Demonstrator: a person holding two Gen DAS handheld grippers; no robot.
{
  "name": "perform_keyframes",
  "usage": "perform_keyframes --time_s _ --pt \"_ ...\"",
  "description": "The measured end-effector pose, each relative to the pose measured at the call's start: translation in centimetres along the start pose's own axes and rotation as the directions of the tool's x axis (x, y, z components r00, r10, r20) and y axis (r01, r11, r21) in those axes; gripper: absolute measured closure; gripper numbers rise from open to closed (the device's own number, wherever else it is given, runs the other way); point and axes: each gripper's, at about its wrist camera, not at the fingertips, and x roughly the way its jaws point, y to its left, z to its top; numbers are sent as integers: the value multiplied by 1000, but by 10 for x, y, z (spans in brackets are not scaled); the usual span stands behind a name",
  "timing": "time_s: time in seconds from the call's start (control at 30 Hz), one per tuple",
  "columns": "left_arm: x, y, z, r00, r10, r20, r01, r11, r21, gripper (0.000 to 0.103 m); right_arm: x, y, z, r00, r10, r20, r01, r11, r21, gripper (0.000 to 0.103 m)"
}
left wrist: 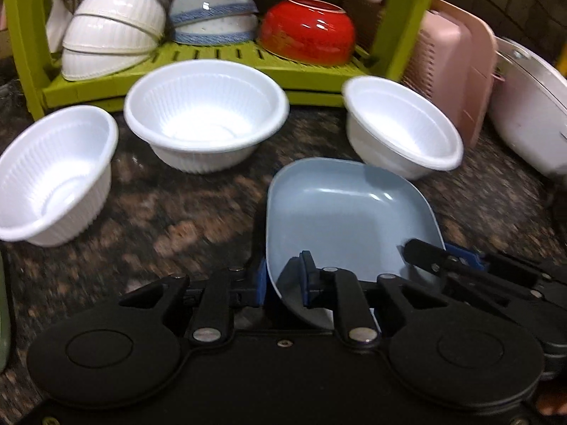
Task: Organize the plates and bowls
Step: 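Lift the light-blue plate with both grippers and carry it toward the plate stack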
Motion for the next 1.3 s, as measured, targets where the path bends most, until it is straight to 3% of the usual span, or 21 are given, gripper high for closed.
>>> perform_keyframes --time_s 0.2,0.6,0.7,0.93,1.13,1.3 --pt "-11 -15 -12 999 -33 -3 33 998 50 79 -14 -8 -15 999 -21 29 22 999 -48 86" --pt "0 -12 -7 999 24 27 -24 1000 3 76 -5 -12 -6 999 -22 35 22 1000 6 79" --pt "5 -14 -5 999 22 33 -22 1000 11 66 -1 -8 -5 998 -35 44 36 999 -13 79" --pt "6 -19 -7 998 36 54 -36 999 10 65 5 -6 -3 997 -50 60 52 998 -25 78" --pt "9 -26 -7 996 63 61 -67 995 77 65 4 -8 -3 998 -38 51 39 999 -13 78" --pt "10 -26 -8 995 72 73 -76 995 57 65 4 -4 -6 997 -50 66 54 997 -58 77"
